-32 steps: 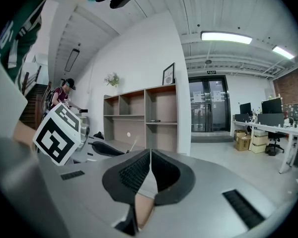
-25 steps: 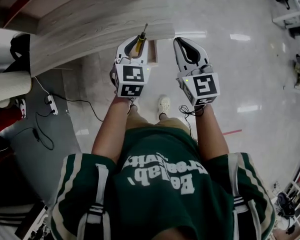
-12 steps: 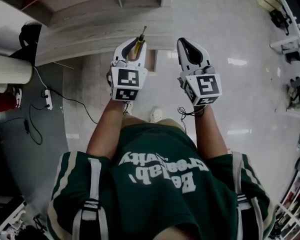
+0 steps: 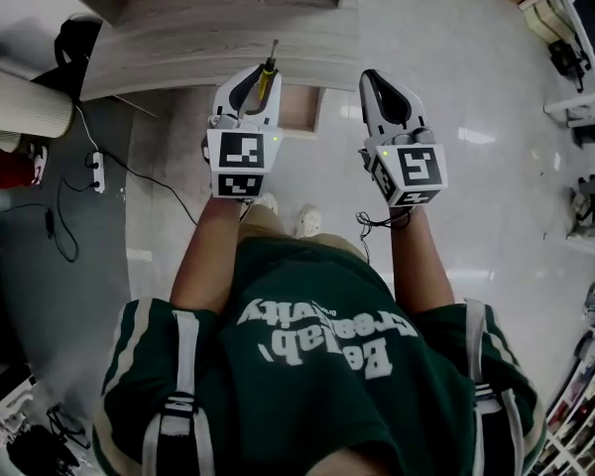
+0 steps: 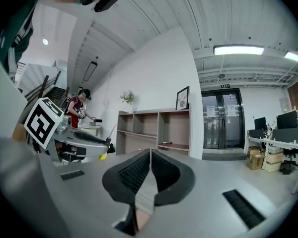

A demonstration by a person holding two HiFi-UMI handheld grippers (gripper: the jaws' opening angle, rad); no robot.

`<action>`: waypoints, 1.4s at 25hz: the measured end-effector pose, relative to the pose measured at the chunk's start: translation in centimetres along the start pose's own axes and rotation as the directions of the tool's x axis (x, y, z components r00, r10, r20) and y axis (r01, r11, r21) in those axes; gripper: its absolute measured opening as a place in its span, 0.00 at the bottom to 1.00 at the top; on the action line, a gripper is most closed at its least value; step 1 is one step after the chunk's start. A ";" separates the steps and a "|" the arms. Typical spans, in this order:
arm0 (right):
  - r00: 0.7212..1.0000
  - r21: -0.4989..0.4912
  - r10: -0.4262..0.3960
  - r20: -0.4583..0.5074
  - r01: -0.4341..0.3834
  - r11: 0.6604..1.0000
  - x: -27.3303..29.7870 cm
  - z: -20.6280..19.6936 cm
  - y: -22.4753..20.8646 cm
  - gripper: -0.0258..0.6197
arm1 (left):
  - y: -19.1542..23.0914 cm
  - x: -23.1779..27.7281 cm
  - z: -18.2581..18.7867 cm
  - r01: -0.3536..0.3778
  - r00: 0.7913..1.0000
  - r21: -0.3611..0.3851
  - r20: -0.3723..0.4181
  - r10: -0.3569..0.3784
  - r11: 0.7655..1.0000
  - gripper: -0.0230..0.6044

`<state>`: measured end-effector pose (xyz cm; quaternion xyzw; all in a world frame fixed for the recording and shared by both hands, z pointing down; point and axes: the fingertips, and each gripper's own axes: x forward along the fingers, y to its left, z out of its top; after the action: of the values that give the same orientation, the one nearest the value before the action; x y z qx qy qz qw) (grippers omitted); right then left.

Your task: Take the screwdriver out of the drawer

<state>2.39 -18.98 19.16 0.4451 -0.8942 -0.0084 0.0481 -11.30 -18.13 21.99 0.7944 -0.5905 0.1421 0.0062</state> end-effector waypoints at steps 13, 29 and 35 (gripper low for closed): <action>0.997 -0.017 -0.076 0.035 0.076 0.997 -1.2 4.7 1.5 0.09 | 3.1 -2.8 4.5 0.019 0.998 0.018 0.064 -0.021 1.000 0.17; 0.990 -0.050 -0.135 0.034 0.137 0.989 -1.6 5.4 2.3 0.09 | 3.9 -3.4 5.2 0.065 0.994 0.034 0.091 -0.067 0.997 0.17; 0.990 -0.055 -0.136 0.027 0.138 0.989 -0.8 5.5 2.1 0.09 | 4.3 -2.9 5.9 0.075 0.992 0.034 0.099 -0.078 0.997 0.17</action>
<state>0.71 -17.23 13.72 0.5038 -0.8614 -0.0424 0.0497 -14.84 -17.80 14.96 0.8226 -0.5569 0.1107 -0.0302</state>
